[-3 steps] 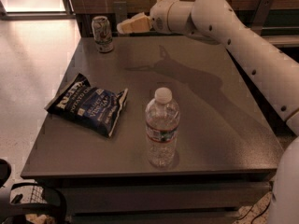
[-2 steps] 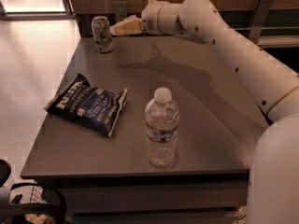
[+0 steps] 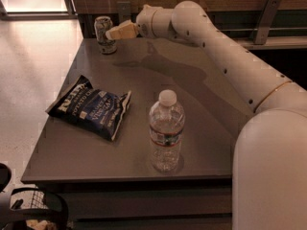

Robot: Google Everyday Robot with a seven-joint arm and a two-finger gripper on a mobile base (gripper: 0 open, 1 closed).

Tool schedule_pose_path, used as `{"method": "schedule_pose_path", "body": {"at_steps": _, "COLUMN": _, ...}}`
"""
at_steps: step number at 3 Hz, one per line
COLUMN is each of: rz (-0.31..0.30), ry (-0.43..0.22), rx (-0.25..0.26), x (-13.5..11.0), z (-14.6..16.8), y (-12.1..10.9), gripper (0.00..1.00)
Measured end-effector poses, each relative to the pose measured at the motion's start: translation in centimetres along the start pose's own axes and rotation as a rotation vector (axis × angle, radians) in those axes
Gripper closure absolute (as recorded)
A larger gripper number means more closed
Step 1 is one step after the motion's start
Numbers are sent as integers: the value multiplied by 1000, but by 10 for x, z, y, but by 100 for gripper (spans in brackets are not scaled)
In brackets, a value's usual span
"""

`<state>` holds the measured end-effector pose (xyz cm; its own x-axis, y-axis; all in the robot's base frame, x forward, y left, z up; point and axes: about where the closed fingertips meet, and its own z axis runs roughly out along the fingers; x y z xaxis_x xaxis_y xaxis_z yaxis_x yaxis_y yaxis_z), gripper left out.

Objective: Pick 7up can

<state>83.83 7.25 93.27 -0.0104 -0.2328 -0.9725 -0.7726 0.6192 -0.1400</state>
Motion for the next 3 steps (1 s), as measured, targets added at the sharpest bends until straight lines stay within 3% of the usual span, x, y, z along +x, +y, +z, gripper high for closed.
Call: {"method": "schedule_pose_path", "body": {"at_steps": 3, "rz": 30, "ry": -6, "rx": -115, "x": 11, "z": 52, "y": 18, "gripper": 0}}
